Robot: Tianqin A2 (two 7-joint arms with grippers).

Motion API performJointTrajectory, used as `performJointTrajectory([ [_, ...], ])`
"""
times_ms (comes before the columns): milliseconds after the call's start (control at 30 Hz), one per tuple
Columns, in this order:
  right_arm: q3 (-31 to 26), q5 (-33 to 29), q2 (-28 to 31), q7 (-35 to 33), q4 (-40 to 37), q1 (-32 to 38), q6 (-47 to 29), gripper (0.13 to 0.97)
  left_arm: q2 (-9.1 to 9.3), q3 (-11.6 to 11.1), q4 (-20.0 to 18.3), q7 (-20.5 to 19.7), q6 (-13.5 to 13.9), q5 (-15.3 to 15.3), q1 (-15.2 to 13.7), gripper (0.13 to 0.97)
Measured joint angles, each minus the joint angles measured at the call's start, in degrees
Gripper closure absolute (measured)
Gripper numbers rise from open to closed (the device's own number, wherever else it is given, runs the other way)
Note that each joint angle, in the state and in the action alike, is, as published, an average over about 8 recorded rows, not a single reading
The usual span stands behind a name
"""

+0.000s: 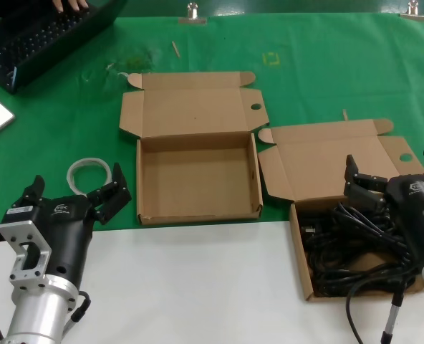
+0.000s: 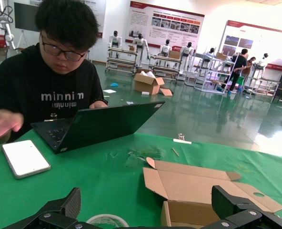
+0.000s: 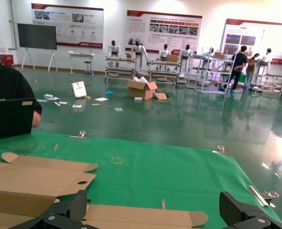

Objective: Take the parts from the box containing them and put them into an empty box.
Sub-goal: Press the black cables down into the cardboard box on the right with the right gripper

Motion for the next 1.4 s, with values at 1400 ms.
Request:
performJointTrajectory([
  [1400, 0.0, 0.0, 0.0, 0.0, 0.0, 0.0, 0.0, 0.129, 0.0, 0.0, 0.0, 0.0, 0.0, 0.0, 0.0, 0.161],
])
